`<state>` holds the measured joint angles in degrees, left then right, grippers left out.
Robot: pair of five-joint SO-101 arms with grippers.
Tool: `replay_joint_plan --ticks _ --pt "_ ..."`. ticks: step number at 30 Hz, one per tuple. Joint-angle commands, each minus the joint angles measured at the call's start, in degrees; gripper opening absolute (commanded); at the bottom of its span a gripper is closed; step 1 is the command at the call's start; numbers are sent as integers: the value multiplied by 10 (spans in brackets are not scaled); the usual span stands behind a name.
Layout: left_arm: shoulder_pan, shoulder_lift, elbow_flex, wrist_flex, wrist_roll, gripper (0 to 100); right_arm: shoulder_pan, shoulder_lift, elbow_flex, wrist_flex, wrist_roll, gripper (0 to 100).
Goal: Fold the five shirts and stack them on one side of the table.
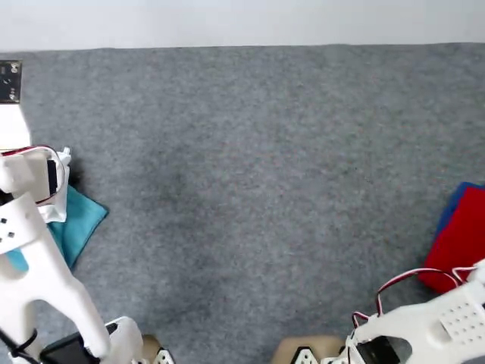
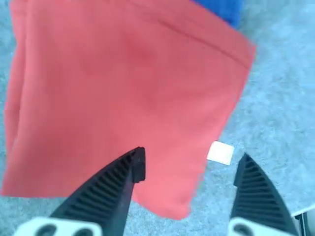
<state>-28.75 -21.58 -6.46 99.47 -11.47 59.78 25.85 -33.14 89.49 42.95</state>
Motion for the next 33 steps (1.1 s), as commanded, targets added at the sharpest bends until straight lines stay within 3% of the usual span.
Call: replay_joint_plan --ticks 1,5,13,21,26,33 --pt "-4 -19 -1 11 -4 15 -5 -55 -52 39 -8 296" --pt "-4 -19 -1 11 -4 15 -32 -78 -53 102 -8 268" --pt "-4 -19 -1 11 -4 15 -116 13 -49 73 -9 8" --pt "-4 -19 17 11 -4 15 -197 134 -52 -45 -86 15" --pt "-4 -19 17 11 -4 15 -223 136 -52 -50 -86 16" --pt "-4 -19 17 11 -4 15 -204 73 -121 -20 -89 18"
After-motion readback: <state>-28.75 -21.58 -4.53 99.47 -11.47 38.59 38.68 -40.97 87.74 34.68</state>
